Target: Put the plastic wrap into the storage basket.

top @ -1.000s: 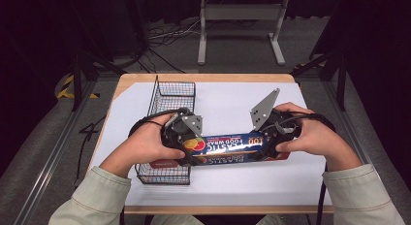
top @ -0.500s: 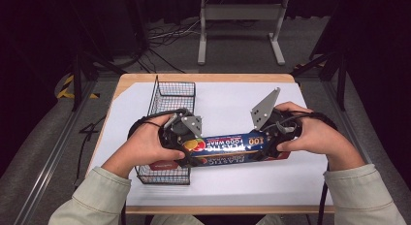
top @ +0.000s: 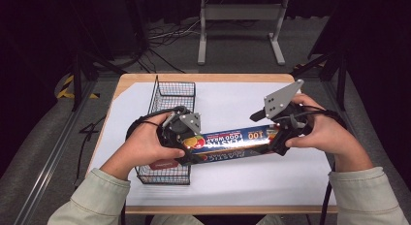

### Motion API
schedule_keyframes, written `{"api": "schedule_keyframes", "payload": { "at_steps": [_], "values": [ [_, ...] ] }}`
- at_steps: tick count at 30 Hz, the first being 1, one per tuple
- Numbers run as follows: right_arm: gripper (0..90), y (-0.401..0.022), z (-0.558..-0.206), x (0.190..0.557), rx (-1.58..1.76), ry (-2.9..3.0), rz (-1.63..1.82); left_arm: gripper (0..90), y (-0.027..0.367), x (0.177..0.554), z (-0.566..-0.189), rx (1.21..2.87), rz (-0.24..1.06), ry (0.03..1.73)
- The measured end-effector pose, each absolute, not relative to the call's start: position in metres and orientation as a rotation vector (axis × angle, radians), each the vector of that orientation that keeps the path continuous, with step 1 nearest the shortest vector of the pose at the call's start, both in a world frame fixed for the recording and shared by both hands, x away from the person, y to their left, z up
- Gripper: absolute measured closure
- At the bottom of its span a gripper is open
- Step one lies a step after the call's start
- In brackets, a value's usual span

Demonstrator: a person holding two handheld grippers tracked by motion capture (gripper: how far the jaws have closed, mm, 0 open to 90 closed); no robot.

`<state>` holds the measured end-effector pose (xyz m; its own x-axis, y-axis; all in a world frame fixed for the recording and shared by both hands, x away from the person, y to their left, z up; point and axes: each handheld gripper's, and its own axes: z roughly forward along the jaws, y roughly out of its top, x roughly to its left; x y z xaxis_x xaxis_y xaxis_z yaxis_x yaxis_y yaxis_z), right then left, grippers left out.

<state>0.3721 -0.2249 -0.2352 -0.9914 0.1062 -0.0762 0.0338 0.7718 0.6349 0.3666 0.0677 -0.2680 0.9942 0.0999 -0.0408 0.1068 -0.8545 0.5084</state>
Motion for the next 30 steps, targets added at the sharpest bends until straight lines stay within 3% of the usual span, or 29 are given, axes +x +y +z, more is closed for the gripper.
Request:
{"api": "schedule_keyframes", "payload": {
  "at_steps": [15, 30],
  "values": [
    [10.2, -0.278, -0.220, 0.386, 0.563, 2.522, 1.203, 41.1, 0.091, 0.370, -0.262, 2.601, 0.070, 0.311],
    [8.4, -0.315, -0.252, 0.395, 0.829, 2.341, 1.124, 41.1, 0.114, 0.378, -0.257, 2.531, 0.116, 0.529]
  ]
}}
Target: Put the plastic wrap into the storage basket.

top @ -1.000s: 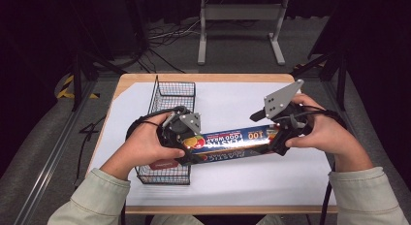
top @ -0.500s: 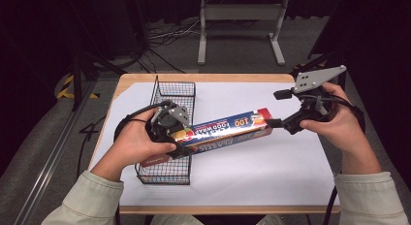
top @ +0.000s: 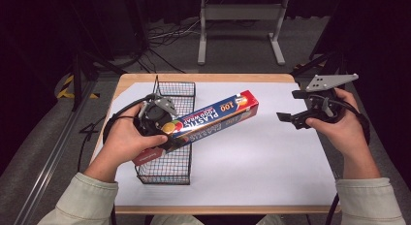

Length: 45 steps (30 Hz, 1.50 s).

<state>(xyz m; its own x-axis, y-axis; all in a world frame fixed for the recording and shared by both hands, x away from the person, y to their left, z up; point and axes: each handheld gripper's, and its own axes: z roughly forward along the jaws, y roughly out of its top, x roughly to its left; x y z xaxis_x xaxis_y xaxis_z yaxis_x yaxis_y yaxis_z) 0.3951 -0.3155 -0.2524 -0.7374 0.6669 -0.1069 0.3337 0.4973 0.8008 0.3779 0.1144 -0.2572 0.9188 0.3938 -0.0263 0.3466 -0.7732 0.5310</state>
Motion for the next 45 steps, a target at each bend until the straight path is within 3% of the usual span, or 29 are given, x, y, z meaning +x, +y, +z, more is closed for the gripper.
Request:
{"api": "schedule_keyframes", "payload": {
  "at_steps": [11, 26, 35, 45],
  "values": [
    [8.5, -0.325, -0.288, 0.396, 0.907, 2.309, 1.111, 41.0, 0.123, 0.384, -0.257, 2.474, 0.168, 0.686],
    [9.7, -0.332, -0.366, 0.416, 1.039, 2.284, 1.035, 40.8, 0.125, 0.384, -0.255, 2.372, 0.306, 0.921],
    [11.2, -0.326, -0.374, 0.416, 1.025, 2.285, 0.997, 40.7, 0.124, 0.388, -0.258, 2.302, 0.312, 1.064],
    [11.1, -0.329, -0.374, 0.414, 1.020, 2.274, 1.001, 40.6, 0.115, 0.388, -0.260, 2.158, 0.353, 1.356]
  ]
}}
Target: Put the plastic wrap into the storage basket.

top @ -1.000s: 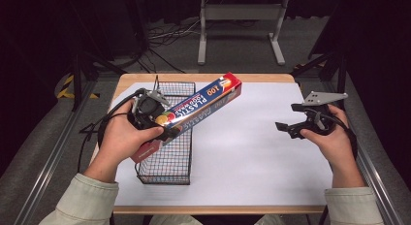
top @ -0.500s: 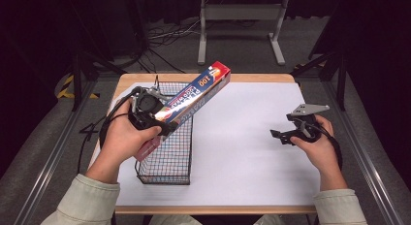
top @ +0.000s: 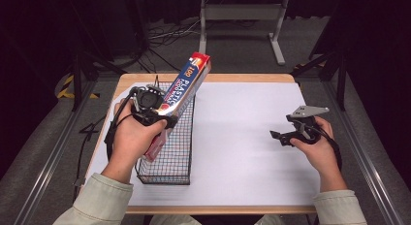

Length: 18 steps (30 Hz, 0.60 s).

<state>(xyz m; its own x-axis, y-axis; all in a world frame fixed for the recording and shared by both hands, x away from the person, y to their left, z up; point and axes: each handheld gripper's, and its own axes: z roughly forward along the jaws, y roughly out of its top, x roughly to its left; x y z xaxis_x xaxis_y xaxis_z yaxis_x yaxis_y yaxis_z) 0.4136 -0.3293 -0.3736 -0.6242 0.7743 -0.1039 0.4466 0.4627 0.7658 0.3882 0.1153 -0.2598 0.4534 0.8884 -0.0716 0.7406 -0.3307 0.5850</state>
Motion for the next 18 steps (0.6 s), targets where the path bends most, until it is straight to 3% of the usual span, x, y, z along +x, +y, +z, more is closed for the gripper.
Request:
{"api": "schedule_keyframes", "payload": {
  "at_steps": [8, 10, 18],
  "values": [
    [10.9, -0.335, -0.373, 0.412, 1.028, 2.270, 1.031, 40.7, 0.107, 0.390, -0.270, 2.089, 0.368, 1.534],
    [10.8, -0.336, -0.372, 0.411, 1.028, 2.271, 1.024, 40.7, 0.104, 0.393, -0.272, 2.061, 0.322, 1.572],
    [10.8, -0.335, -0.372, 0.408, 1.020, 2.284, 1.017, 40.5, 0.093, 0.399, -0.281, 2.049, 0.332, 1.630]
  ]
}}
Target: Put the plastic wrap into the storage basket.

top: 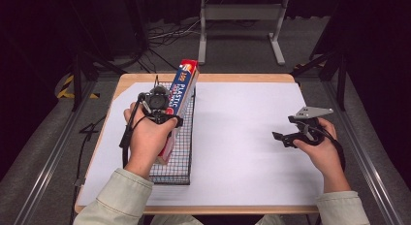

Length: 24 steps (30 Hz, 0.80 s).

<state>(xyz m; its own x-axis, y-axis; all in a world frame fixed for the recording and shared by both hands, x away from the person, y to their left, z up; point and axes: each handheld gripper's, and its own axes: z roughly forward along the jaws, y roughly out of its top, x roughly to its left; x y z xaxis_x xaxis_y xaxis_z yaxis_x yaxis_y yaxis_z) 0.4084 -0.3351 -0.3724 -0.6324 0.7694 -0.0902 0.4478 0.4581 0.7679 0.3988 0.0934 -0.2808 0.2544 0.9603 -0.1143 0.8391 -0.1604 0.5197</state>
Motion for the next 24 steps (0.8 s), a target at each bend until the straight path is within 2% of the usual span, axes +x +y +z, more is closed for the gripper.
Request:
{"api": "schedule_keyframes", "payload": {
  "at_steps": [3, 17, 24],
  "values": [
    [10.7, -0.335, -0.374, 0.408, 1.017, 2.289, 0.996, 40.5, 0.091, 0.399, -0.283, 2.044, 0.392, 1.649],
    [10.6, -0.331, -0.376, 0.408, 1.015, 2.293, 0.989, 40.3, 0.090, 0.399, -0.298, 1.945, 0.350, 1.729],
    [10.5, -0.332, -0.375, 0.407, 1.015, 2.291, 1.012, 40.2, 0.090, 0.403, -0.313, 1.951, 0.349, 1.780]
  ]
}}
